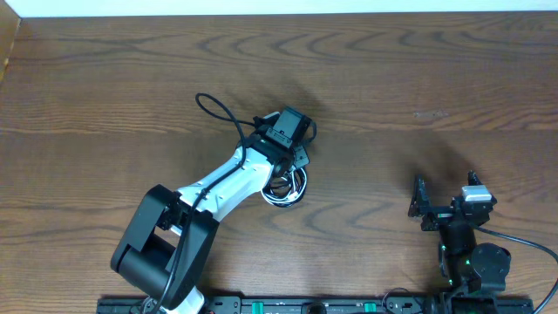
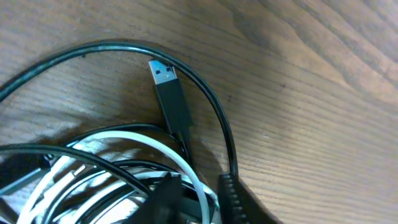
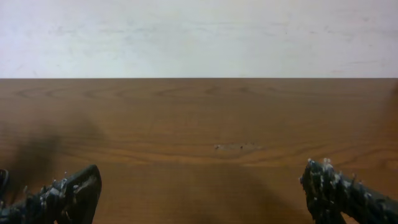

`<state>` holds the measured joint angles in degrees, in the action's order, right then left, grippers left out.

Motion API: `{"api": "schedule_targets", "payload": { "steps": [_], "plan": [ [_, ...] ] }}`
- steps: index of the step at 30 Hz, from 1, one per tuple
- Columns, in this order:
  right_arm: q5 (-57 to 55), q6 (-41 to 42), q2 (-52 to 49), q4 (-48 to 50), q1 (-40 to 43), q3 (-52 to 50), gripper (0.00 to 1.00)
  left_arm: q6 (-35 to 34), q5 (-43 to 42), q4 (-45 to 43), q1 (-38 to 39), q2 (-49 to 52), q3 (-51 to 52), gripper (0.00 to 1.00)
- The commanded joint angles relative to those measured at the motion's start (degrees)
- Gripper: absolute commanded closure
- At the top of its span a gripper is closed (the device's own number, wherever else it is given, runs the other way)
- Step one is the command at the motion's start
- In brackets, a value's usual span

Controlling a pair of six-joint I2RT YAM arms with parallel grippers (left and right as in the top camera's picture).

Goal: Untangle cables

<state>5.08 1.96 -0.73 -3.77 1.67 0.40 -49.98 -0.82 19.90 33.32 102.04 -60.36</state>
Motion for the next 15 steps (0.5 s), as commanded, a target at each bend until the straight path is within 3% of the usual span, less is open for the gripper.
{"api": "schedule_targets", "payload": {
  "steps": [1,10,15],
  "plan": [
    [-0.44,0.11,0.02,-0.26,-0.26,-0.09,0.01,0.17,1.29,0.09,0.09,0.76,0.46,0.92],
    [-0.44,0.11,0.02,-0.26,-0.26,-0.09,0.01,1.29,-1.60,-0.72,-0.02,-9.18,-2.03,0.92],
    [-0.44,0.11,0.02,-0.26,-0.26,-0.09,0.01,1.25,-7.56,-9.03,-0.02,-21.73,-2.14,0.93]
  ]
}}
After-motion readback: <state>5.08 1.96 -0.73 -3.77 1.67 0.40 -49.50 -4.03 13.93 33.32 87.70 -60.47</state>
